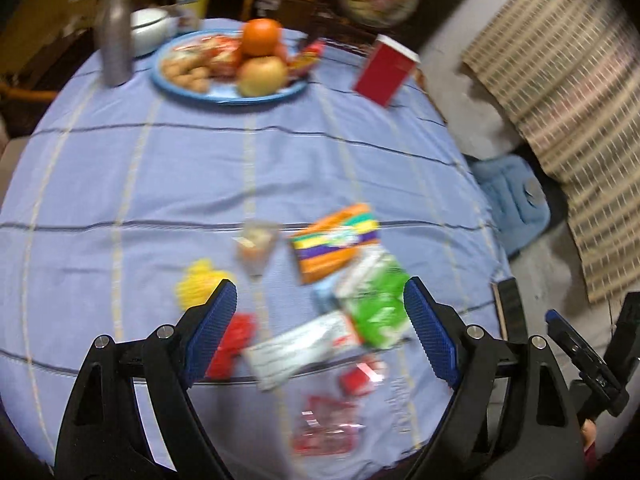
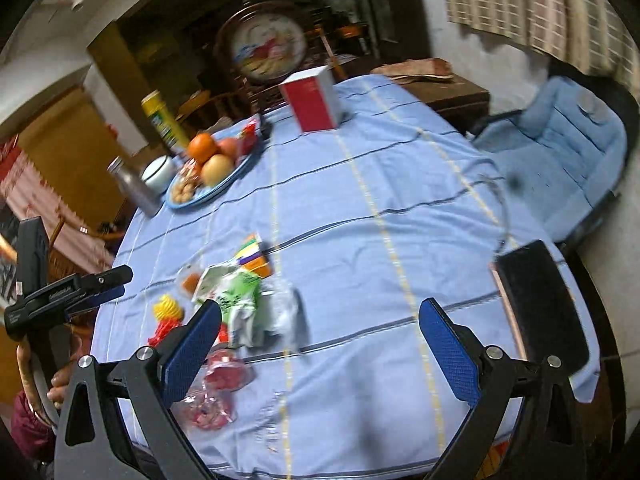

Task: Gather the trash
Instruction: 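Bring both empty grippers back over the table, then grasp the clear plastic container with the orange slice using the left gripper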

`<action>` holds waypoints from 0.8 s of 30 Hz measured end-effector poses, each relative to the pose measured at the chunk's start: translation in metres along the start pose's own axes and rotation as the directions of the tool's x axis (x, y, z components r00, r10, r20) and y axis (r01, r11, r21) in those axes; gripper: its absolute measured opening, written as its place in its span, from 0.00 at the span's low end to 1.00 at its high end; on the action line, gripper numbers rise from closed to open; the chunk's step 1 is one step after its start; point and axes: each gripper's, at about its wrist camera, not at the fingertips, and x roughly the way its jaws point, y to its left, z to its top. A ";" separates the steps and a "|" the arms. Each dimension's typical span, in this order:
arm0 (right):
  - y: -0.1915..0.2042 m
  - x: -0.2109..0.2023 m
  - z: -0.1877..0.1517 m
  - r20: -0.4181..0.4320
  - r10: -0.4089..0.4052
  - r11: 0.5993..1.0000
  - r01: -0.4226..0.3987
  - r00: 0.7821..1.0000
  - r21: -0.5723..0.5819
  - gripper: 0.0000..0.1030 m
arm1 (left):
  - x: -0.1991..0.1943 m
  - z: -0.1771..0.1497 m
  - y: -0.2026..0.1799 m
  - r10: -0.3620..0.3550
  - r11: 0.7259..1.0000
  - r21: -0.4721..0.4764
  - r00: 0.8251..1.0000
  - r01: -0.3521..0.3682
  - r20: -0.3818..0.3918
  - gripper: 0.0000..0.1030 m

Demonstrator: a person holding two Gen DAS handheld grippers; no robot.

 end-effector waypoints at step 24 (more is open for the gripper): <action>0.004 -0.022 -0.041 -0.049 -0.292 0.953 0.295 0.955 0.071 0.94 | 0.116 0.039 0.044 0.039 0.995 0.100 0.986 -0.023 -0.165 0.77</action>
